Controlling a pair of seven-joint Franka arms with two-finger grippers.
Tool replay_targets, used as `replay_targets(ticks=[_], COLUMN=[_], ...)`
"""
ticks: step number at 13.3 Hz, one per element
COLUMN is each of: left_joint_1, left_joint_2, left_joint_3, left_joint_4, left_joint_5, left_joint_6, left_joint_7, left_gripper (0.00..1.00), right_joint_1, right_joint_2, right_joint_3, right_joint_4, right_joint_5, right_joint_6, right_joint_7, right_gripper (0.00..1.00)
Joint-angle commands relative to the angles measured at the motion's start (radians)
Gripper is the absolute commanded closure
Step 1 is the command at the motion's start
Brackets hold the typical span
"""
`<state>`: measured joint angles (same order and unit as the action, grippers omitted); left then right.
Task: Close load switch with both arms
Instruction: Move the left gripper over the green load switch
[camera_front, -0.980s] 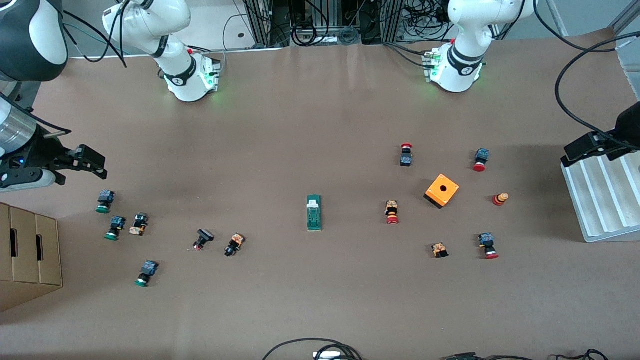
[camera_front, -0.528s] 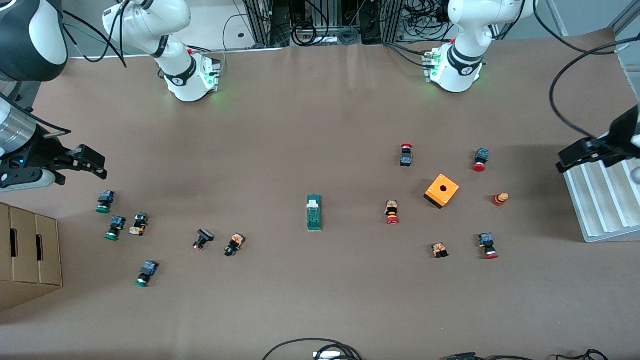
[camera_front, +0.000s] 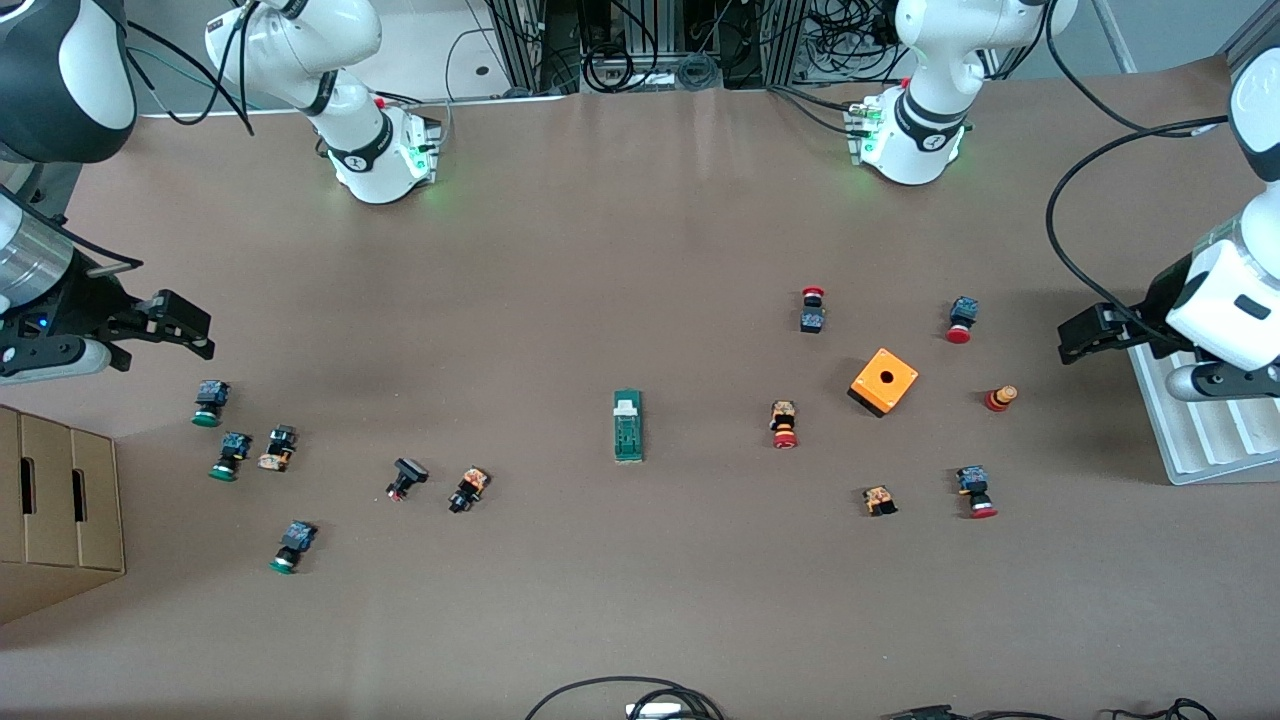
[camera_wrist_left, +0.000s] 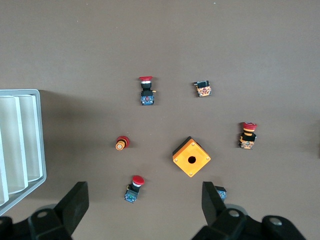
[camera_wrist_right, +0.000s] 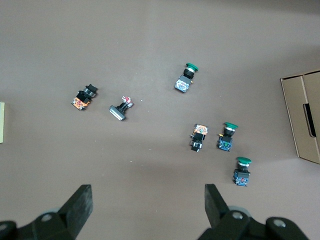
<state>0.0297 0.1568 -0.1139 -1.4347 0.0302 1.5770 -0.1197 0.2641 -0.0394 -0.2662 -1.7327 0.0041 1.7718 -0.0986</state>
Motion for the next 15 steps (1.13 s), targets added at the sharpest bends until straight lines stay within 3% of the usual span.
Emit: replay_targets(ticks=[1, 3, 7, 9, 15], left_joint_1=[-0.001, -0.002, -0.022, -0.204, -0.451], left_joint_2=[-0.075, -0.083, -0.085, -0.098, -0.197], left_joint_3=[-0.045, -0.096, -0.266, -0.270, -0.277], left_joint_4=[0.005, 0.007, -0.013, -0.013, -0.087], left_joint_5=[0.007, 0.016, 0.134, 0.253, 0.336], left_joint_6=[-0.009, 0.009, 0.141, 0.149, 0.106], left_joint_7=[-0.006, -0.059, -0.344, -0.612, -1.049], left_gripper=[0.00, 0.00, 0.00, 0.00, 0.00], right_joint_1=[0.006, 0.007, 0.009, 0.009, 0.007], right_joint_2=[-0.008, 0.003, 0.003, 0.003, 0.003], right_joint_3=[0.002, 0.002, 0.005, 0.008, 0.008], right_joint_4=[-0.005, 0.010, 0.013, 0.013, 0.013], right_joint_5=[-0.016, -0.019, -0.018, -0.018, -0.018], right_joint_6=[0.017, 0.017, 0.015, 0.012, 0.012], right_joint_7=[0.013, 0.010, 0.014, 0.014, 0.014], right_gripper=[0.00, 0.00, 0.00, 0.00, 0.00])
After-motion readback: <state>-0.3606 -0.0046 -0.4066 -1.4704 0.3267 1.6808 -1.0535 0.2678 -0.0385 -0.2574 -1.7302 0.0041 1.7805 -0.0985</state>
